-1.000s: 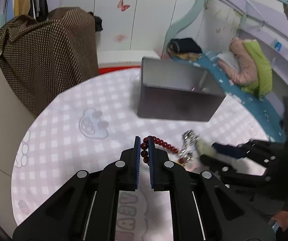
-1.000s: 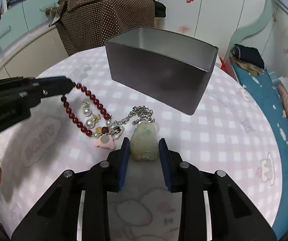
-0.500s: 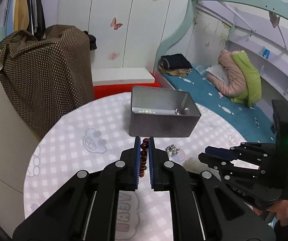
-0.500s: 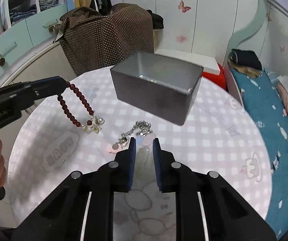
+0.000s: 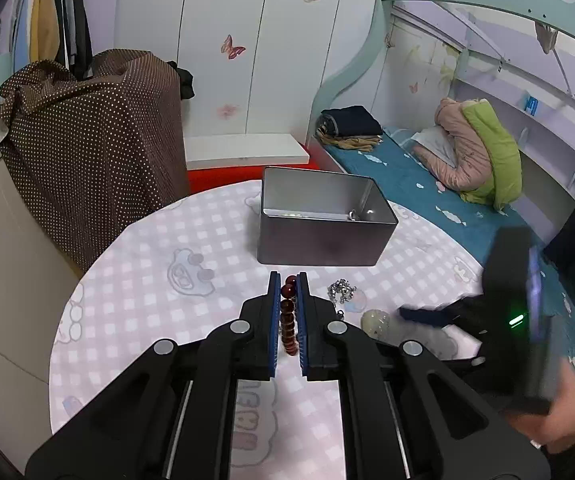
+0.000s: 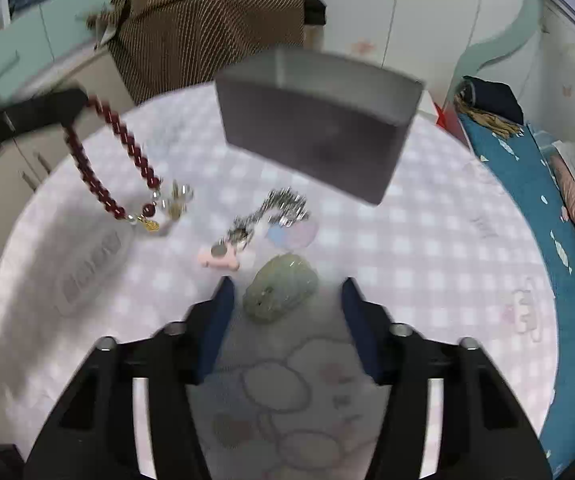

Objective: Organize jewelry
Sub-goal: 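Lift the red bracelet with the left tool while the right tool lifts the jade pendant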

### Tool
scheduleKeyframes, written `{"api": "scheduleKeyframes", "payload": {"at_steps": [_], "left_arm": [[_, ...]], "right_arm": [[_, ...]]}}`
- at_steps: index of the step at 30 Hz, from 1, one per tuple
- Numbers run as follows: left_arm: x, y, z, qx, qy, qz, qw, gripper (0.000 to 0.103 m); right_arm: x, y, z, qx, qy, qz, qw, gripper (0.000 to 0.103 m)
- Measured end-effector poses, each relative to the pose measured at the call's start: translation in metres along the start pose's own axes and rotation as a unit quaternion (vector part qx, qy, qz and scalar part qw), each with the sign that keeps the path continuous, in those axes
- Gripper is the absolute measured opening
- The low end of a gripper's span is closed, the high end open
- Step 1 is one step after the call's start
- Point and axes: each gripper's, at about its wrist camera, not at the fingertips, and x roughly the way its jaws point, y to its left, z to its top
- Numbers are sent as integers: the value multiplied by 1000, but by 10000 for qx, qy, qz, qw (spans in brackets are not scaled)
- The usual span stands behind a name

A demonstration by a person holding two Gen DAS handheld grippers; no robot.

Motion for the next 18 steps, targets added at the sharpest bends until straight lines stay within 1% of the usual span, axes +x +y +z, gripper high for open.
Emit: {"api": "scheduleKeyframes", "payload": {"at_steps": [1, 2, 3, 4, 5, 7, 11, 16, 18], "left_arm": [[0, 0, -1, -5, 4, 0, 10000, 8], [-1, 0, -3, -17, 14, 2, 10000, 8], [-1, 1, -4, -33, 28, 1, 10000, 8], [-1, 0, -5, -44, 39, 2, 10000, 8], [-1, 1, -7, -58, 52, 6, 10000, 8], [-1, 2, -9, -89, 63, 3, 9999, 8], [-2, 2, -10, -100, 69, -2, 9999, 8], [-3, 2, -10, -124, 58, -17, 9999, 8], [-3, 3, -10, -123, 45, -16, 9999, 8]], "right_arm": [[1, 3, -1, -63, -76, -17, 9999, 37], [1, 5, -2, -118, -124, -18, 9999, 29], [2, 6, -3, -142, -122, -2, 9998, 27], [3, 7, -4, -171, -116, -31, 9998, 22], [5, 8, -5, -198, -121, -10, 9997, 20], [6, 7, -5, -187, -113, 2, 9998, 20], [6, -2, -6, 9, -110, 158, 9998, 20], [3, -6, -5, -12, -123, 175, 9998, 20], [2, -7, -5, 51, -146, 274, 9995, 20]]}}
